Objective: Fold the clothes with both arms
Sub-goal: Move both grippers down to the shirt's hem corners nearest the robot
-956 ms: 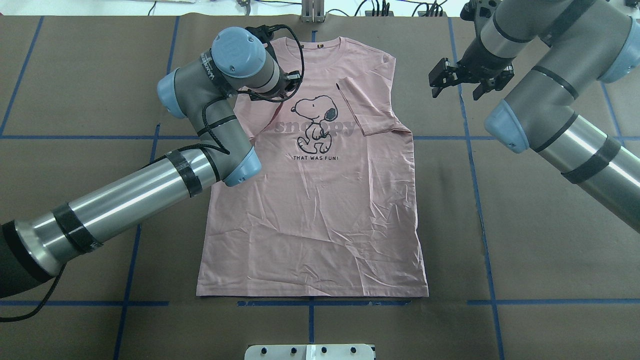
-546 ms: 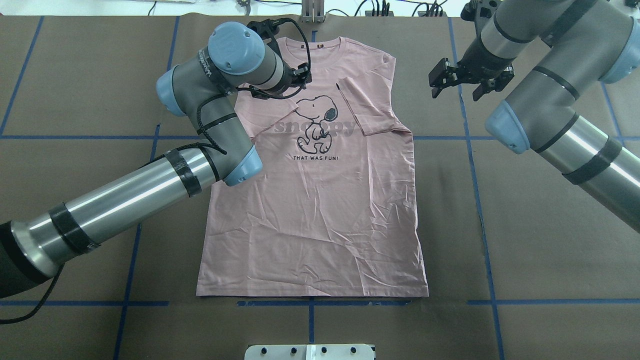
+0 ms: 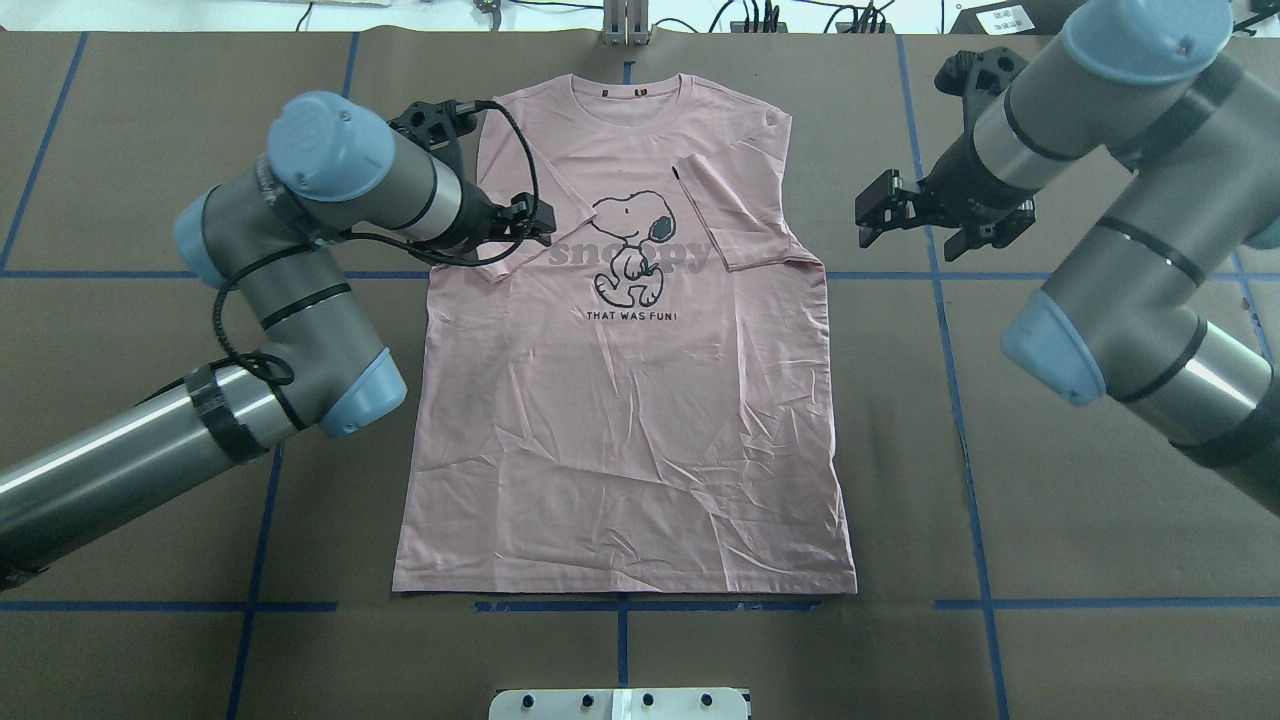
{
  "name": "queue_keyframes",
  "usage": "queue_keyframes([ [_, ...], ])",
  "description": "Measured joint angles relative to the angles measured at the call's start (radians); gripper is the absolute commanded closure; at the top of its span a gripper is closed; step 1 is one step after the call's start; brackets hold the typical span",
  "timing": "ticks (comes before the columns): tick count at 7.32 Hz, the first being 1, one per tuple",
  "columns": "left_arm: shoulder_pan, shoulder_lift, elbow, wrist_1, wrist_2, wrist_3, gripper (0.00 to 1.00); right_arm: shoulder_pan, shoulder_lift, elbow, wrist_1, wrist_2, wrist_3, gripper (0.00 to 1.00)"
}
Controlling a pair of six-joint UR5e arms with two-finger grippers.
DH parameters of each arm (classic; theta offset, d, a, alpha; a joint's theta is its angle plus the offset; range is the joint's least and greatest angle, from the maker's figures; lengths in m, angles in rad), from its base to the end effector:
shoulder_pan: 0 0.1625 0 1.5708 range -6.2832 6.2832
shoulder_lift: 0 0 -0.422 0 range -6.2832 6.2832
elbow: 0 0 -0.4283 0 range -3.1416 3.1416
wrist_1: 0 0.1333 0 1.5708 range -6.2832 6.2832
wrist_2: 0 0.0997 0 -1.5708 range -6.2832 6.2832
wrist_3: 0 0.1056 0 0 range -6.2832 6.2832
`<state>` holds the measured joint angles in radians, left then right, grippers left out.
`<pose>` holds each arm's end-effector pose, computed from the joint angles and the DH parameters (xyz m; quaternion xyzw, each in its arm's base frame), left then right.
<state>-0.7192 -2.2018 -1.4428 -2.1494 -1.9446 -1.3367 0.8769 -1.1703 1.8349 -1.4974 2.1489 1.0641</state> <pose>0.5077 -0.5705 0.2550 0.0905 0.5226 -0.1095 0.8407 -0.3479 -0.5365 0.2853 0.0158 -0.4358 0.0635 0.8976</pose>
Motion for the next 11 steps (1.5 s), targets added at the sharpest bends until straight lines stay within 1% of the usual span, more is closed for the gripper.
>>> queue_keyframes([
  [2, 0.001, 0.163, -0.192, 0.045, -0.006, 0.006, 0.0, -0.163, -0.069, 0.133, 0.001, -0.146, 0.151, 0.0],
  [3, 0.004, 0.233, -0.289, 0.091, -0.003, 0.006, 0.0, -0.256, -0.121, 0.213, 0.01, -0.216, 0.235, 0.0],
  [4, 0.009, 0.288, -0.397, 0.167, 0.002, 0.005, 0.0, -0.358, -0.189, 0.283, 0.038, -0.299, 0.321, 0.0],
  [5, 0.012, 0.314, -0.492, 0.269, 0.017, 0.005, 0.0, -0.459, -0.256, 0.32, 0.077, -0.392, 0.392, 0.0],
  [6, 0.015, 0.322, -0.563, 0.367, 0.041, 0.005, 0.0, -0.543, -0.302, 0.33, 0.112, -0.47, 0.438, 0.0],
  [7, 0.017, 0.324, -0.602, 0.42, 0.057, 0.004, 0.0, -0.6, -0.325, 0.322, 0.13, -0.518, 0.462, 0.0],
  [8, 0.019, 0.324, -0.616, 0.442, 0.063, 0.004, 0.0, -0.633, -0.33, 0.302, 0.138, -0.544, 0.475, 0.0],
  [11, 0.022, 0.32, -0.618, 0.453, 0.067, 0.007, 0.0, -0.667, -0.319, 0.245, 0.141, -0.561, 0.484, 0.0],
])
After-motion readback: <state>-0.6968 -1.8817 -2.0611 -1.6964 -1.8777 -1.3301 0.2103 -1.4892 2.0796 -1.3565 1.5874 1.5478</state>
